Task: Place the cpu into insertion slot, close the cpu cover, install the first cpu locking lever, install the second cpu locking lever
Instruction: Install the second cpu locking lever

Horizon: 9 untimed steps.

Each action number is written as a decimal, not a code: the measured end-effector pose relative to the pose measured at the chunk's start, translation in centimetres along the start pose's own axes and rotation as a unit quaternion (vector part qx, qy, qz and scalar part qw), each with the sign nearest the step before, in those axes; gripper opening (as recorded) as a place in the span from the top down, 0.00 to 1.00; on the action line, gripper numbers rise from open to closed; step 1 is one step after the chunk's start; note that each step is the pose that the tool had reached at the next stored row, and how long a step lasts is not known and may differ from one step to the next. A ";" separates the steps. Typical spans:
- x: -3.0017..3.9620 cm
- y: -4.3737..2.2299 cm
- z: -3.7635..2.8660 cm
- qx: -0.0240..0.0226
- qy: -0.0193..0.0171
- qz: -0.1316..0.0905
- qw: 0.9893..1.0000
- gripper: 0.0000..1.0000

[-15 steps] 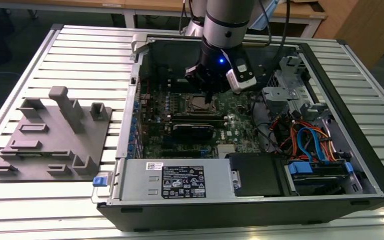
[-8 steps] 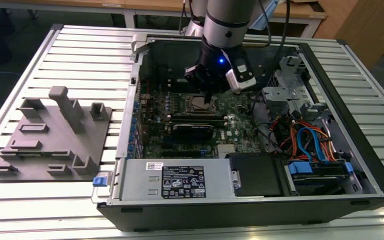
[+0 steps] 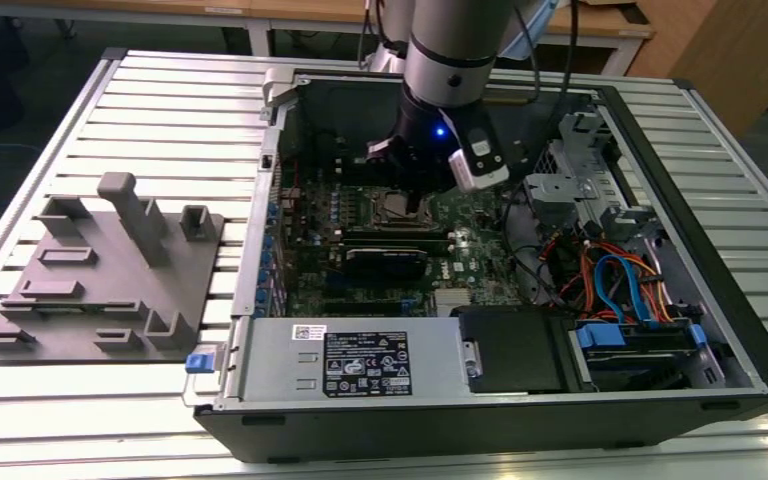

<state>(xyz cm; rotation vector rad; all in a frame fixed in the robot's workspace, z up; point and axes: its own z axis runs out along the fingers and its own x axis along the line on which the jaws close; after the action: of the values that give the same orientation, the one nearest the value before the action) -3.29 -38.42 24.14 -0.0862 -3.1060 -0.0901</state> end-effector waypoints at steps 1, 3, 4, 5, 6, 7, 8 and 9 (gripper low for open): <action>0.05 -0.08 0.02 -0.004 0.000 0.000 1.000 0.90; 0.13 -0.23 0.03 -0.013 0.001 0.000 1.000 0.90; 0.16 -0.31 0.03 -0.018 0.001 -0.001 1.000 0.90; 0.18 -0.45 0.02 -0.021 0.001 -0.001 1.000 0.90; 0.19 -0.64 0.04 -0.022 0.001 -0.001 1.000 0.90; 0.21 -0.84 0.06 -0.023 0.001 -0.001 1.000 0.90; 0.23 -0.99 0.08 -0.023 0.002 -0.001 1.000 0.90; 0.27 -1.09 0.13 -0.023 0.001 -0.001 1.000 0.90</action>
<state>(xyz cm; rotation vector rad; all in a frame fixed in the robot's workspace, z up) -3.63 -39.48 23.96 -0.0850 -3.1015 -0.1611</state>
